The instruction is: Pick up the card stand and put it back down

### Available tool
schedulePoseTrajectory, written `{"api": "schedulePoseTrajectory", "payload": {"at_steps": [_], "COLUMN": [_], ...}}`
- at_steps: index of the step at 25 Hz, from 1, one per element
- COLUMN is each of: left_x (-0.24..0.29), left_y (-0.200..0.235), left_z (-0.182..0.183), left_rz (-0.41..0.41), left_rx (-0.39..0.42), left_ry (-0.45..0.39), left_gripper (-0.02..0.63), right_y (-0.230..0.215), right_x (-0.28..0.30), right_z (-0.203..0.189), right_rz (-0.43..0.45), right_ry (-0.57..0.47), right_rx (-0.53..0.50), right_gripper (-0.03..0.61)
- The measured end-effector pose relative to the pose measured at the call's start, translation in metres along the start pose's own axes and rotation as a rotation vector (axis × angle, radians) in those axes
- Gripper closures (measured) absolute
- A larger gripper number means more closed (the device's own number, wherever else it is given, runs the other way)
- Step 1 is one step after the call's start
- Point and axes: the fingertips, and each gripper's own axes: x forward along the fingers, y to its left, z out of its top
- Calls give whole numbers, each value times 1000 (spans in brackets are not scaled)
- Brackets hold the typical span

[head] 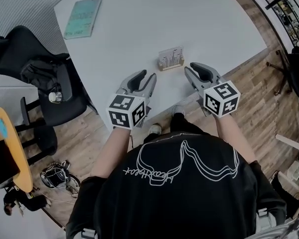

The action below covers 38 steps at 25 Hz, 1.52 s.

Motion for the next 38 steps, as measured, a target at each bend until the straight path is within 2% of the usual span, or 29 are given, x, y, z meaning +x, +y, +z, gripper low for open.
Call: {"api": "schedulePoseTrajectory", "payload": {"at_steps": [5, 10, 15, 18, 23, 38], "left_x": [-35, -69, -100, -114, -131, -155], "left_y": [-23, -51, -80, -93, -97, -109], "left_z": [14, 32, 32, 30, 23, 20], "left_rz": [-79, -176, -245, -280, -287, -302], "left_rx": [3, 28, 117, 144, 168, 201], "left_ry": [-42, -95, -109, -114, -128, -142], "left_gripper": [482, 486, 541, 569, 595, 598], "right_y": [38, 79, 112, 136, 165, 191], "right_x": [-23, -53, -76, -89, -102, -109], "right_z": [22, 43, 43, 42, 40, 32], "right_rz": [25, 57, 76, 136, 194, 195], "right_ry": [-87, -185, -232, -265, -275, -239], "right_rx": [28, 25, 34, 25, 29, -10], "right_gripper": [488, 531, 568, 569, 569, 571]}}
